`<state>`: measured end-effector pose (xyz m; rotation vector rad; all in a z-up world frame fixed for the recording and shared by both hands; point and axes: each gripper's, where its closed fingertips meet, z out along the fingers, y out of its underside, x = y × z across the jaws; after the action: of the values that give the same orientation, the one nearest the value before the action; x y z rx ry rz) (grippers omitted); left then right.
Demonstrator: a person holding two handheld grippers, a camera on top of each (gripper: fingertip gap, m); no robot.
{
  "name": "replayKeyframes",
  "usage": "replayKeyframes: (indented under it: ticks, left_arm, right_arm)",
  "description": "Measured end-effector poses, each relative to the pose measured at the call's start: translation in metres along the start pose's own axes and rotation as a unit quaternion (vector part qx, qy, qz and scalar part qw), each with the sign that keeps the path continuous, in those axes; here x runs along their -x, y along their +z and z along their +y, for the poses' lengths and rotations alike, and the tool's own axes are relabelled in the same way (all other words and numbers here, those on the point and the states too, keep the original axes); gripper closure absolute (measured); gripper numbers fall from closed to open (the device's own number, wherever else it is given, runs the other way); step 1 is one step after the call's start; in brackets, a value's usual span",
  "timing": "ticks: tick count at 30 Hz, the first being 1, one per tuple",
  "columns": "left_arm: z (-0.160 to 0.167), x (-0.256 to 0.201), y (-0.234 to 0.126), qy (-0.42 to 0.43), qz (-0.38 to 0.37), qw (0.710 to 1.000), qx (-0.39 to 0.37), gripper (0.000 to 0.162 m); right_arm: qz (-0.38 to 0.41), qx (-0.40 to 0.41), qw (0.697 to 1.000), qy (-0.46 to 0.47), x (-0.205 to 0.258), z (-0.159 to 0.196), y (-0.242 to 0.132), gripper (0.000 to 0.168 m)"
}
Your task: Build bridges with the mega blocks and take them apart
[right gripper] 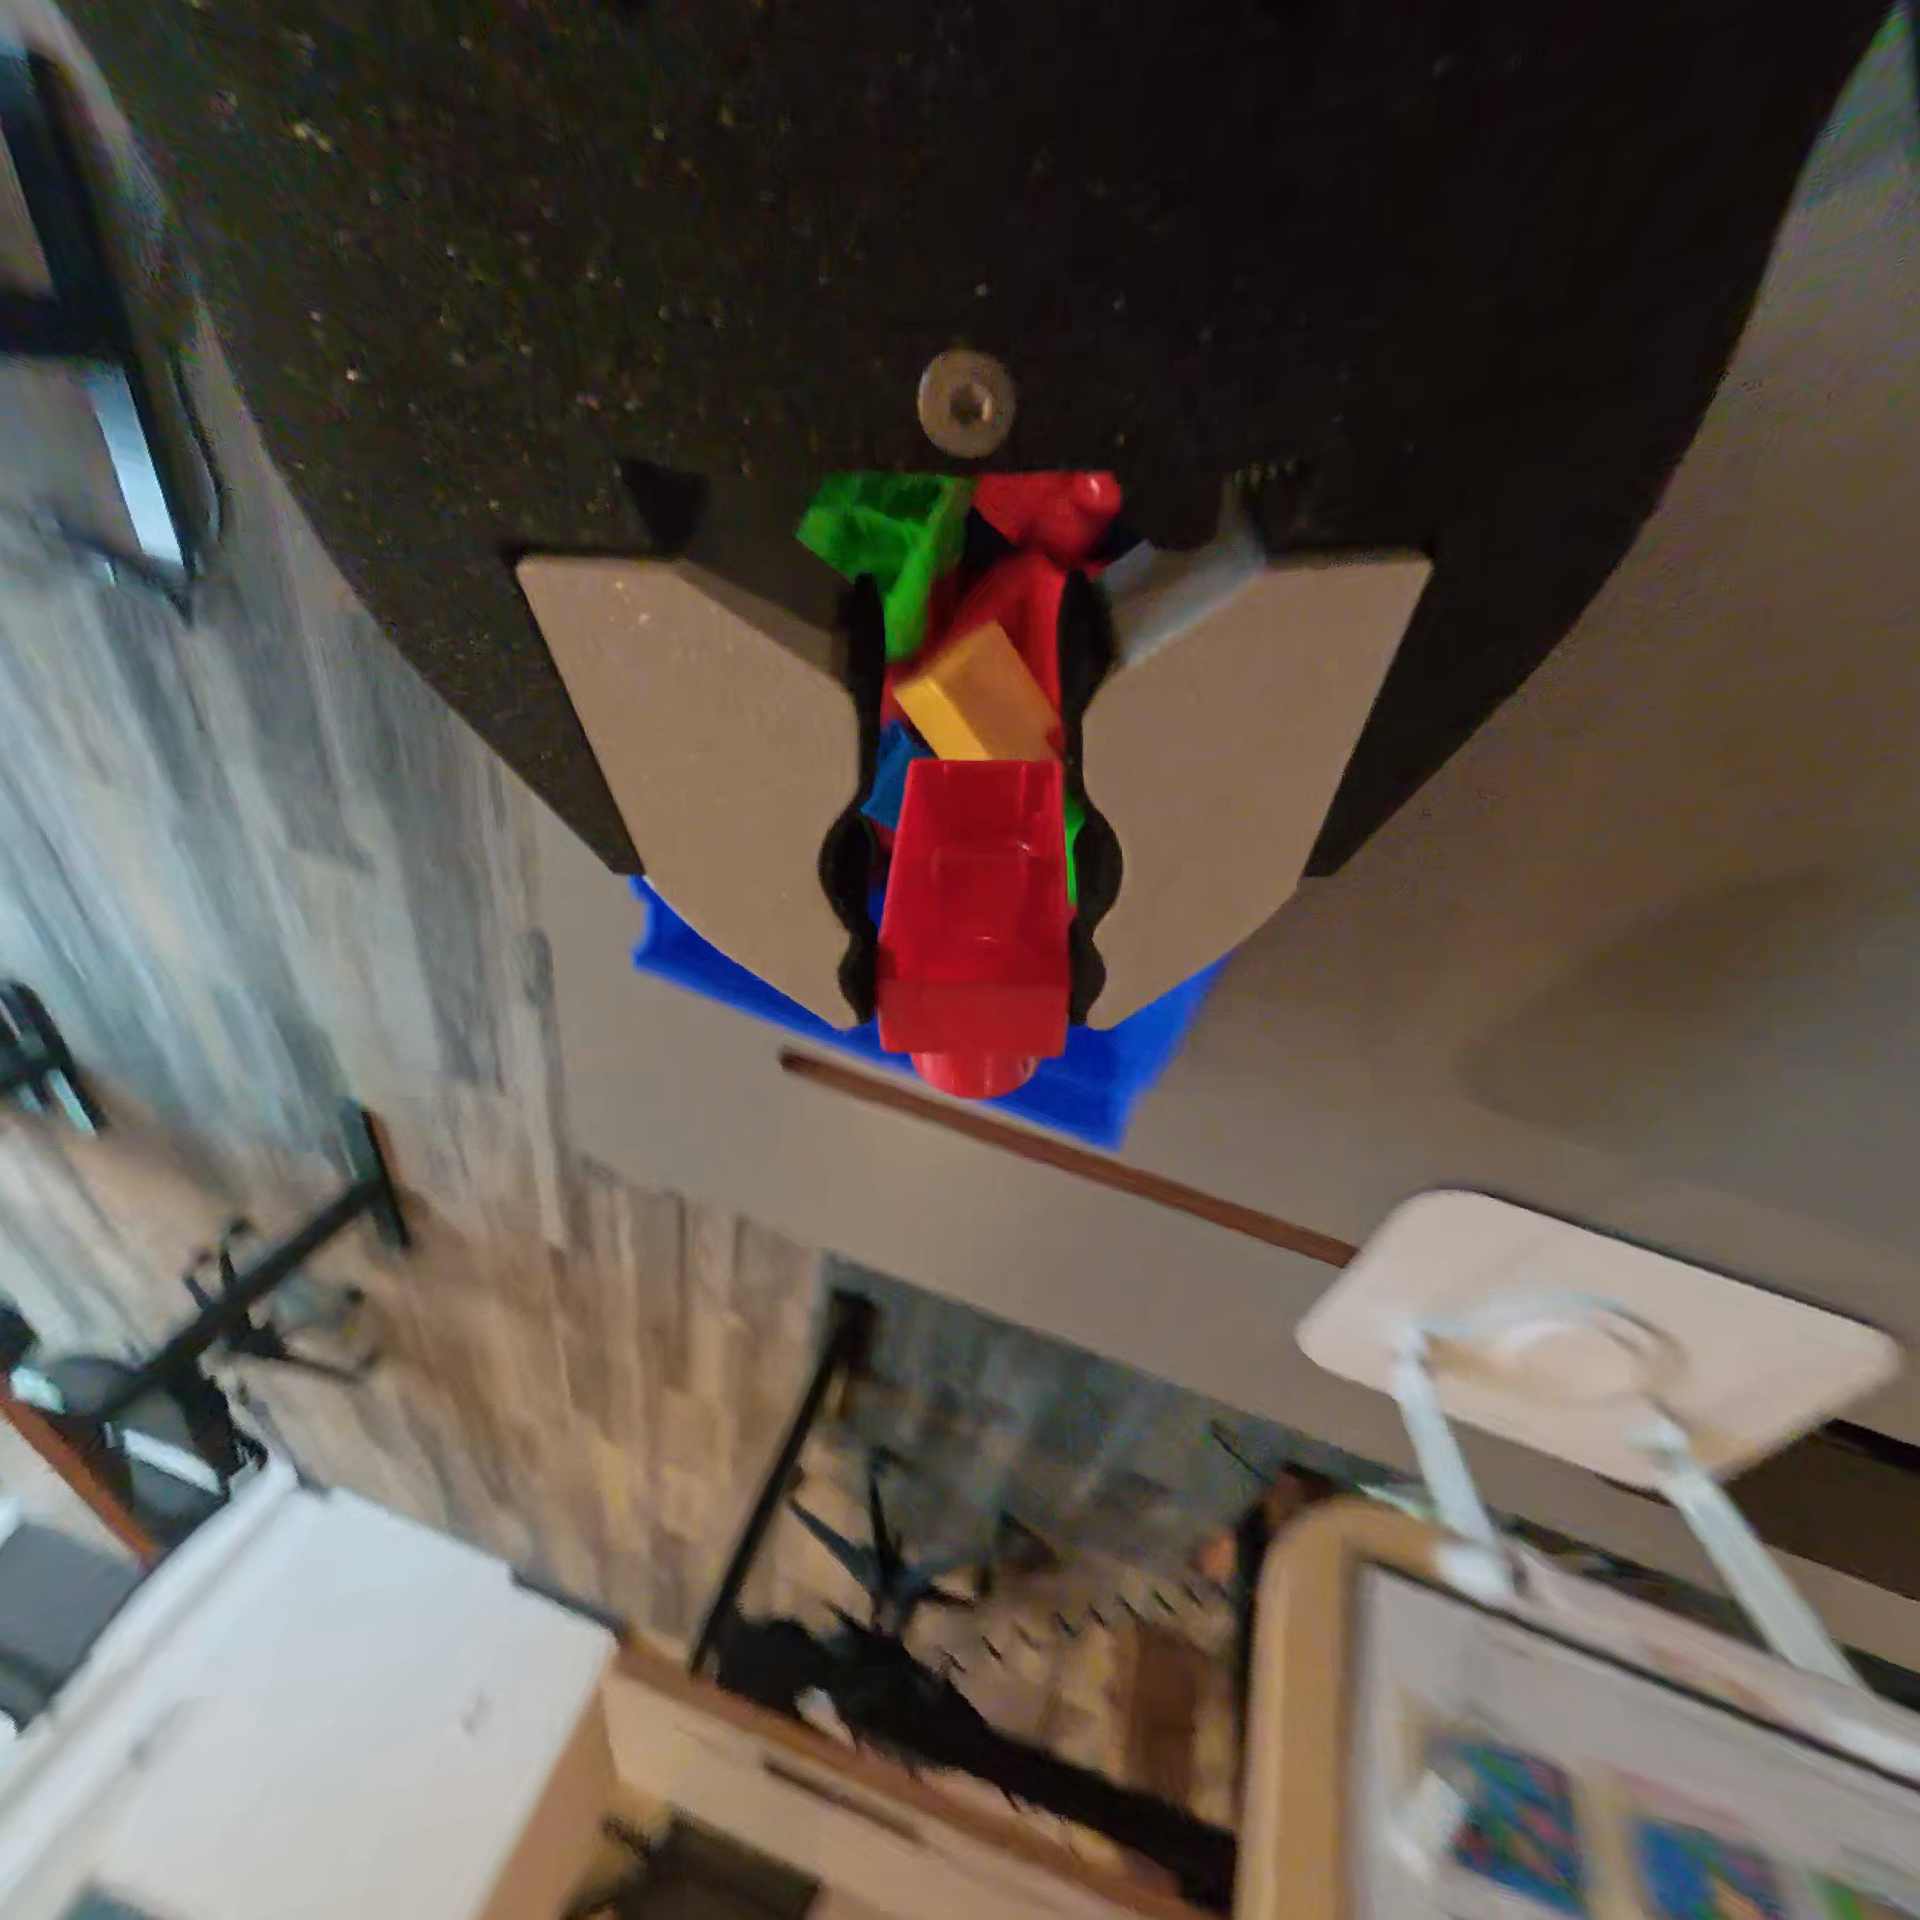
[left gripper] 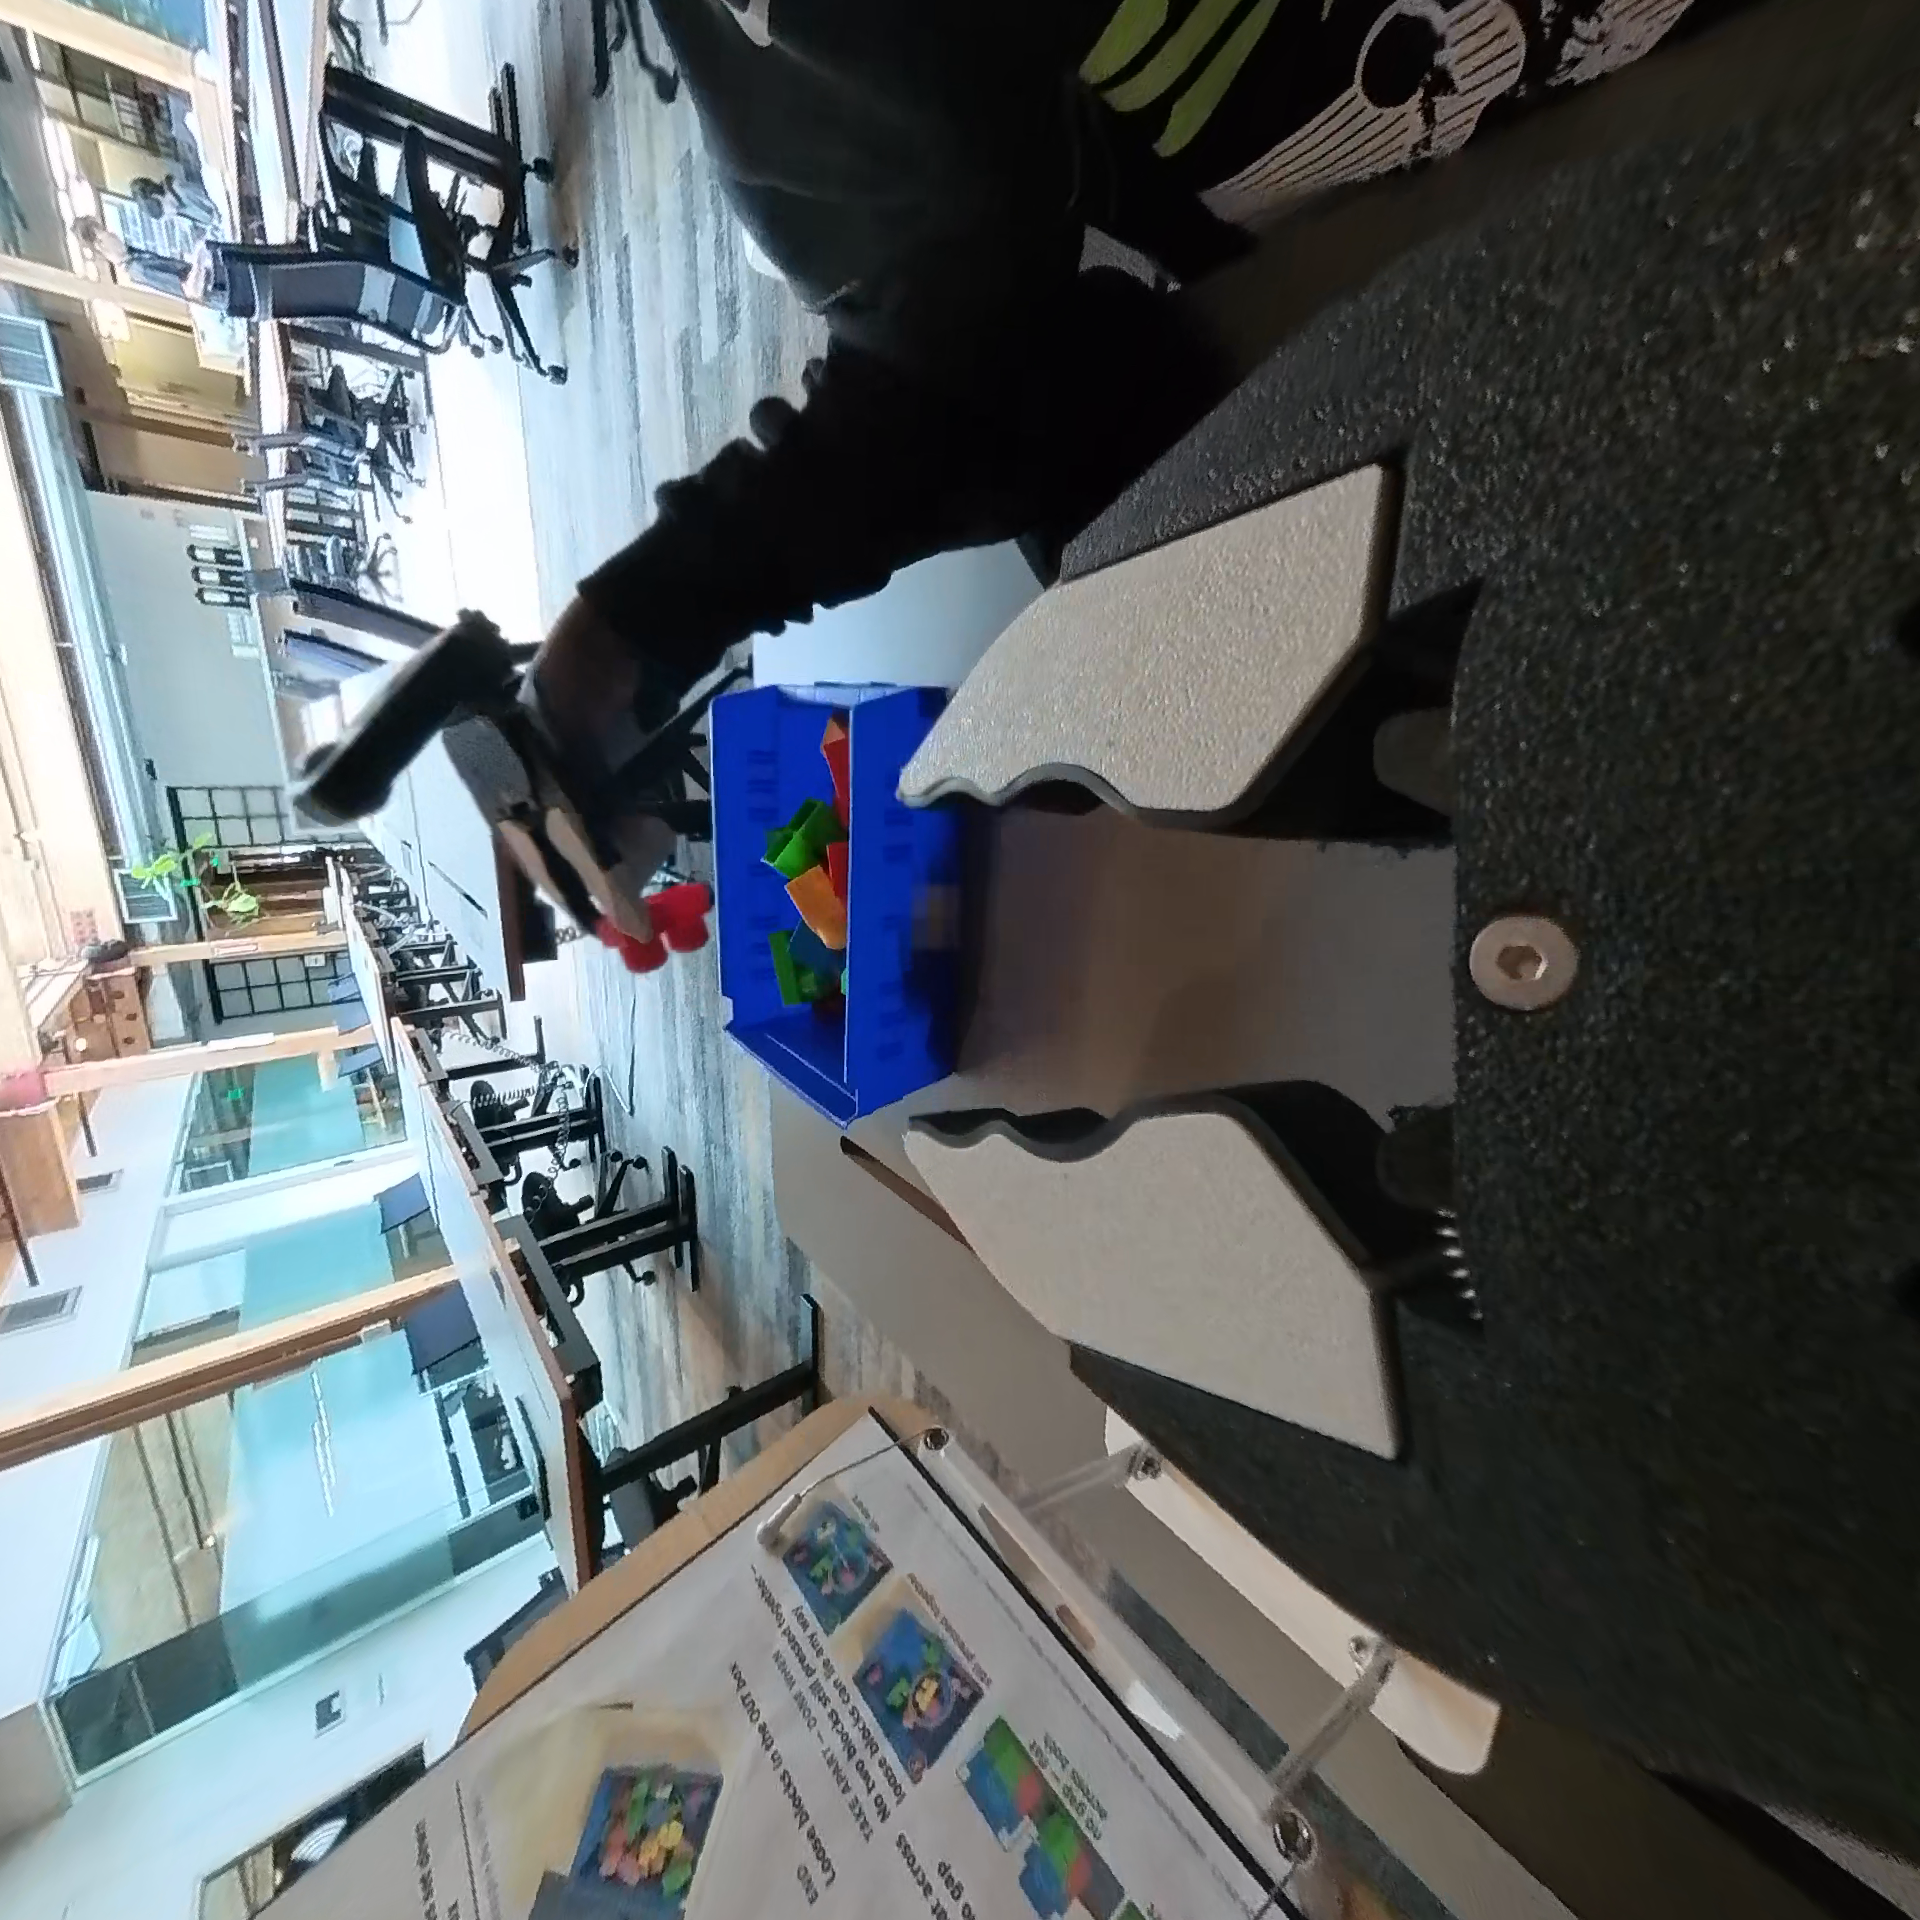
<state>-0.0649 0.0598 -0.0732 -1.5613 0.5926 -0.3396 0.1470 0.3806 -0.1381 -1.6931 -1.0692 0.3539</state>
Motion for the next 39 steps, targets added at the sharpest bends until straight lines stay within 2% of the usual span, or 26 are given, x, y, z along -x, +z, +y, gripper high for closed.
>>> replayKeyframes:
  ticks: [3, 7, 14, 16, 19, 22, 25, 28, 31, 33, 36, 39]
  left_arm:
    - [-0.001, 0.004, -0.003, -0.005, -0.007, 1.0, -0.006, 0.108]
    - [0.0, 0.007, -0.004, -0.006, -0.012, 1.0, -0.005, 0.11]
    - [0.006, 0.011, -0.003, -0.009, -0.017, 1.0, 0.005, 0.11]
    - [0.008, 0.013, -0.003, -0.011, -0.019, 1.0, 0.007, 0.111]
    - [0.009, 0.016, -0.005, -0.013, -0.024, 1.0, 0.009, 0.111]
    - [0.009, 0.02, -0.009, -0.012, -0.034, 0.999, 0.01, 0.111]
    - [0.011, 0.029, -0.017, -0.013, -0.061, 0.998, 0.02, 0.111]
    - [0.023, 0.05, -0.039, -0.008, -0.144, 0.987, 0.071, 0.111]
    - [0.038, 0.077, -0.09, -0.014, -0.276, 0.951, 0.139, 0.11]
    - [0.044, 0.083, -0.131, -0.029, -0.339, 0.925, 0.169, 0.111]
    - [0.057, 0.075, -0.197, -0.049, -0.407, 0.888, 0.208, 0.11]
    - [0.082, 0.065, -0.275, -0.098, -0.488, 0.835, 0.236, 0.112]
  right_arm:
    - [0.042, 0.067, 0.996, 0.033, -0.033, 0.045, 0.017, 0.133]
    - [0.066, 0.1, 0.991, 0.067, -0.055, 0.085, 0.039, 0.133]
    - [0.07, 0.171, 0.98, 0.074, -0.058, 0.122, 0.056, 0.133]
    - [0.061, 0.176, 0.979, 0.08, -0.054, 0.12, 0.055, 0.121]
    - [0.075, 0.162, 0.982, 0.067, -0.054, 0.101, 0.044, 0.115]
    - [0.058, 0.11, 0.991, 0.049, -0.035, 0.059, 0.031, 0.113]
    - [-0.011, 0.015, 1.0, 0.015, 0.011, -0.002, 0.018, 0.112]
    - [-0.094, -0.083, 0.992, -0.027, 0.071, -0.057, 0.0, 0.113]
    - [-0.178, -0.145, 0.97, -0.078, 0.133, -0.091, -0.021, 0.113]
    - [-0.256, -0.183, 0.943, -0.112, 0.179, -0.106, -0.04, 0.113]
    - [-0.343, -0.222, 0.901, -0.149, 0.231, -0.118, -0.065, 0.113]
    - [-0.381, -0.218, 0.881, -0.177, 0.26, -0.115, -0.073, 0.113]
